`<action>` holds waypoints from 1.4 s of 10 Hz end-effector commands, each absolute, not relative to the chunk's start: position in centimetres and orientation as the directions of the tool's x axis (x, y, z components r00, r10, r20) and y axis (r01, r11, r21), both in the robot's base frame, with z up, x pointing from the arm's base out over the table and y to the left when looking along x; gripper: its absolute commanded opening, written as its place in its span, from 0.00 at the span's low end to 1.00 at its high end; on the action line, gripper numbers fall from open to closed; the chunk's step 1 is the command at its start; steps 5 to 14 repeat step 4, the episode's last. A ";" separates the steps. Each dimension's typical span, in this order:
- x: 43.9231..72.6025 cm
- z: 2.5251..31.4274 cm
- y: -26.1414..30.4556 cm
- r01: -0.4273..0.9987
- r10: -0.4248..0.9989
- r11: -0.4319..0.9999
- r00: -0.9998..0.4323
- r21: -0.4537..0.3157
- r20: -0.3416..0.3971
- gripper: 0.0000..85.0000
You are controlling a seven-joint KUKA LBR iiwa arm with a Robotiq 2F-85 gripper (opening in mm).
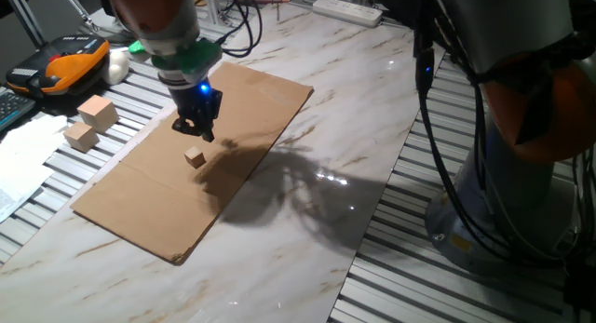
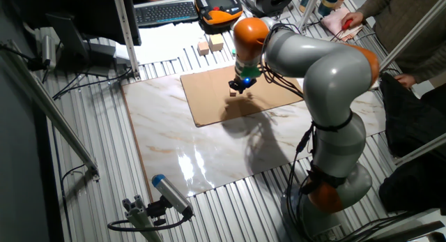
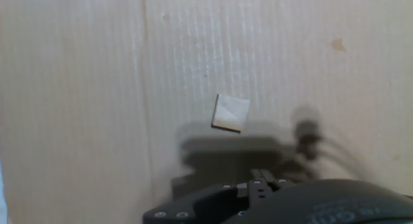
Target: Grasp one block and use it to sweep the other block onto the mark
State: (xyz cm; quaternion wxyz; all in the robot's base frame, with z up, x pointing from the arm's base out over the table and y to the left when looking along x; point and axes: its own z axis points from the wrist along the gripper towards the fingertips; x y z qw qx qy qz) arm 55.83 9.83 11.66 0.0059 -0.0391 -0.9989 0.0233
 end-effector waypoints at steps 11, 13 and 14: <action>56.6 10.8 10.1 0.087 0.085 0.995 -0.996 -0.055 -0.033 0.00; 56.6 10.8 10.1 0.087 0.085 0.995 -0.996 -0.055 -0.033 0.00; 56.6 10.8 10.1 0.087 0.085 0.995 -0.996 -0.055 -0.033 0.00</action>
